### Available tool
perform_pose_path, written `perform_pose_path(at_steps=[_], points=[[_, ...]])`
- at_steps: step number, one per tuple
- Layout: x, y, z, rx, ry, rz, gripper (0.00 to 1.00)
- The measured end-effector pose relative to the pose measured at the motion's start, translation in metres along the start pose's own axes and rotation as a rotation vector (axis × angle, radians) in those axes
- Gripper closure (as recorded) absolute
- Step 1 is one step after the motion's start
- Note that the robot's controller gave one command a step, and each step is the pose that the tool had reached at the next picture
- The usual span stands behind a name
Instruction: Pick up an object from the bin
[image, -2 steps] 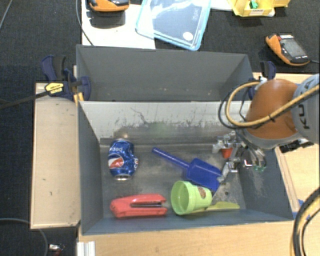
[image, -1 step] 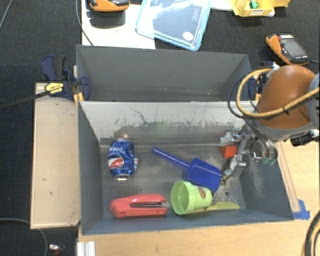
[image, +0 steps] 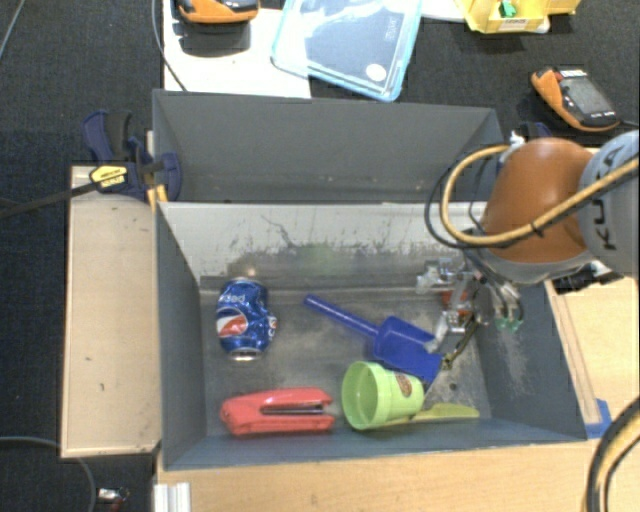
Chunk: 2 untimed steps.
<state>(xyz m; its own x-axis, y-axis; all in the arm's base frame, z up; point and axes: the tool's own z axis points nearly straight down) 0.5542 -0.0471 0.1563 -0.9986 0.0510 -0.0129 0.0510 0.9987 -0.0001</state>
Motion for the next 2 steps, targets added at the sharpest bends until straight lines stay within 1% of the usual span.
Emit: perform_pose_path(at_steps=[1, 2], points=[[0.002, -0.017, -0.020, -0.001, 0.015, 0.036, 0.00], [-0.004, 0.008, 0.006, -0.001, -0.001, 0.051, 0.00]])
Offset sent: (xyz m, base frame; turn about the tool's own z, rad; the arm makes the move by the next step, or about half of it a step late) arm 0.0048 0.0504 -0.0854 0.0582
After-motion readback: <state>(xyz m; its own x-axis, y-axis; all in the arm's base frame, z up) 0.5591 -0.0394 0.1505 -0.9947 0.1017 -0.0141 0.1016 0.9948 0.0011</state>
